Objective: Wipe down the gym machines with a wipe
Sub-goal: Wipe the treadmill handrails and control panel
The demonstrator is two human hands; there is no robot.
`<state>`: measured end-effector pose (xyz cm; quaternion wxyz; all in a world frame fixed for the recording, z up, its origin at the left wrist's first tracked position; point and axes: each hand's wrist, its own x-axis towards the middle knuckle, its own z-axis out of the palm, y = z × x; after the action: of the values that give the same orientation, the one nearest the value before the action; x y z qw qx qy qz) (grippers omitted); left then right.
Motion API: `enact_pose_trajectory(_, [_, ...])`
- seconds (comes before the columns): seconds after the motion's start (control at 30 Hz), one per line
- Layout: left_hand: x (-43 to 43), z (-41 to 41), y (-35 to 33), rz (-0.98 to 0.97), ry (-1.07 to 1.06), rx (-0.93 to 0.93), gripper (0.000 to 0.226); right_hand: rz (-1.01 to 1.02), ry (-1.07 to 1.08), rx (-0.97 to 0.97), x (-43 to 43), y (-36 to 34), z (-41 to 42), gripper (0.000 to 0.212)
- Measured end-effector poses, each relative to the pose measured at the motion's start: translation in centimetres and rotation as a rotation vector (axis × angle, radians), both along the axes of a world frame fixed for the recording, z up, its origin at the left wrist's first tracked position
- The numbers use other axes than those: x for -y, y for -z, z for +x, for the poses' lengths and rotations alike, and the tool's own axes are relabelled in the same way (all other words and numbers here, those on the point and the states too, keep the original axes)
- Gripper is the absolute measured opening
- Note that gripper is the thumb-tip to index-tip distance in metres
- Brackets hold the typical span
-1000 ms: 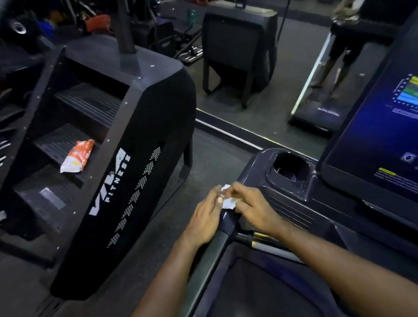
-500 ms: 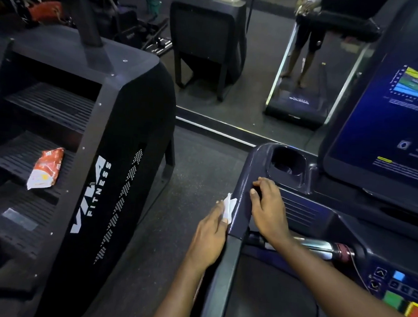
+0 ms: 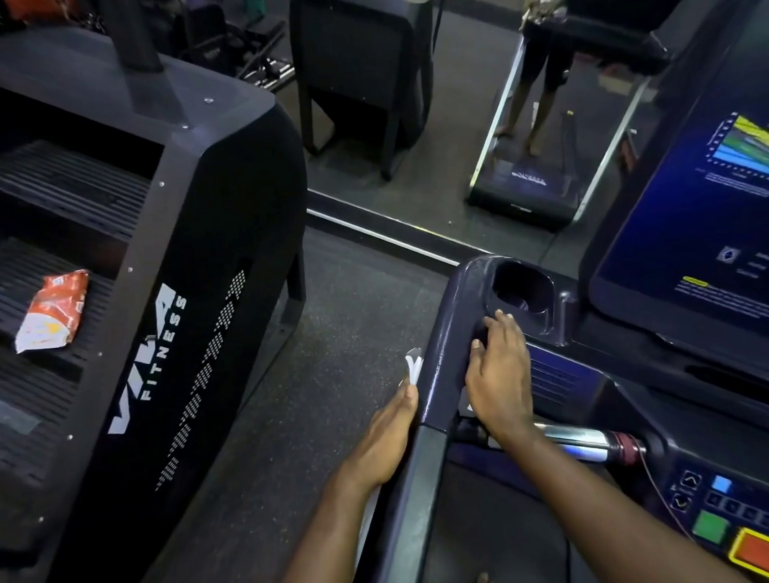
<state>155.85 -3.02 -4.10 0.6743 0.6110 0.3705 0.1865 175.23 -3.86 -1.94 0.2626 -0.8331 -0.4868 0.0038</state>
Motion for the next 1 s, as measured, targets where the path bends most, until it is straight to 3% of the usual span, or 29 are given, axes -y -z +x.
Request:
enact_pose_trajectory(0.3, [2.9, -3.9, 2.7, -0.095, 0.054, 0.054, 0.063, -0.097, 0.073, 0.046, -0.3, 0.5, 0.1, 0.051])
enact_pose_trajectory(0.53, [-0.1, -0.9, 2.2, -0.054, 0.054, 0.026, 0.061, -0.130, 0.093, 0.088, -0.4, 0.6, 0.2, 0.053])
enact_pose_trajectory(0.8, [3.7, -4.2, 3.7, -0.101, 0.037, 0.135, 0.071, -0.136, 0.094, 0.111, -0.5, 0.6, 0.2, 0.053])
enact_pose_trajectory(1.0, [0.4, -0.9, 4.3, -0.098, 0.046, 0.178, 0.065, -0.137, 0.096, 0.119, -0.5, 0.7, 0.2, 0.052])
